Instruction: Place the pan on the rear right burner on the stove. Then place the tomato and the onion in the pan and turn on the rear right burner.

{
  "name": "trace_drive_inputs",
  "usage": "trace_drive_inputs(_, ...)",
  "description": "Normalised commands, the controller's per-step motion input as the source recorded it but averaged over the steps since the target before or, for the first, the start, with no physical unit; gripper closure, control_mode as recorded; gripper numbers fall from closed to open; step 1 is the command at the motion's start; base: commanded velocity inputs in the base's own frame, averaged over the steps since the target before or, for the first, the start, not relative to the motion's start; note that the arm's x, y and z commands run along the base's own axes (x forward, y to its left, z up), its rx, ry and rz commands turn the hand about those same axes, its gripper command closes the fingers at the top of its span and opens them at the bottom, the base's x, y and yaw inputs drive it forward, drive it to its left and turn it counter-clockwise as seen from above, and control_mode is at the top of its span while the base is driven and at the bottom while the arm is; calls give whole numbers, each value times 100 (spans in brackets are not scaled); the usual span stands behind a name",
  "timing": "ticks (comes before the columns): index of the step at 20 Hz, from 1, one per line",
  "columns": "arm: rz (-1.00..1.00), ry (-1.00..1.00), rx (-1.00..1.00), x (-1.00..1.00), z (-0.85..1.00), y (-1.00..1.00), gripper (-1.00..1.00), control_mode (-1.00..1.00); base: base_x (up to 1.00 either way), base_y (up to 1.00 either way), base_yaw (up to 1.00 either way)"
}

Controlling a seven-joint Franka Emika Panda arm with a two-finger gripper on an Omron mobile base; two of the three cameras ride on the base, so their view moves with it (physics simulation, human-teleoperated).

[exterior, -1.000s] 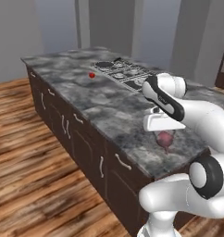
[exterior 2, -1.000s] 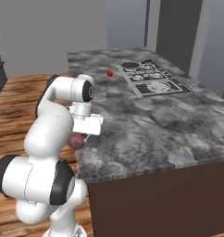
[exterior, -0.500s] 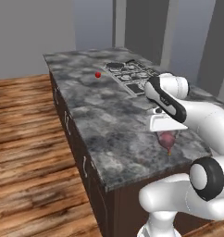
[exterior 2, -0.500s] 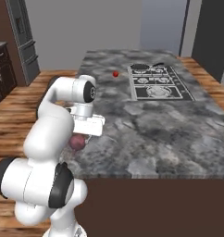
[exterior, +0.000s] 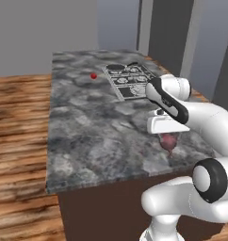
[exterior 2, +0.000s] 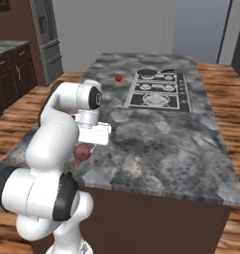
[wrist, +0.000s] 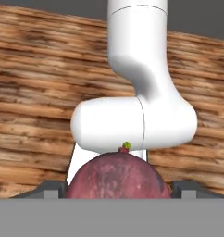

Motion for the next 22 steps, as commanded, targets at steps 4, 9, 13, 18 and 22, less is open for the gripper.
trace_drive_inputs(4,0,0,0,0,0,0,100,100,-24,-100,31)
trace_drive_inputs(9,0,0,0,0,0,0,100,100,-28,-100,32)
trace_drive_inputs(13,0,0,0,0,0,0,100,100,-24,-100,36)
trace_drive_inputs(18,0,0,0,0,0,0,100,100,-5,-100,50)
trace_drive_inputs(22,0,0,0,0,0,0,100,100,-2,-97,60)
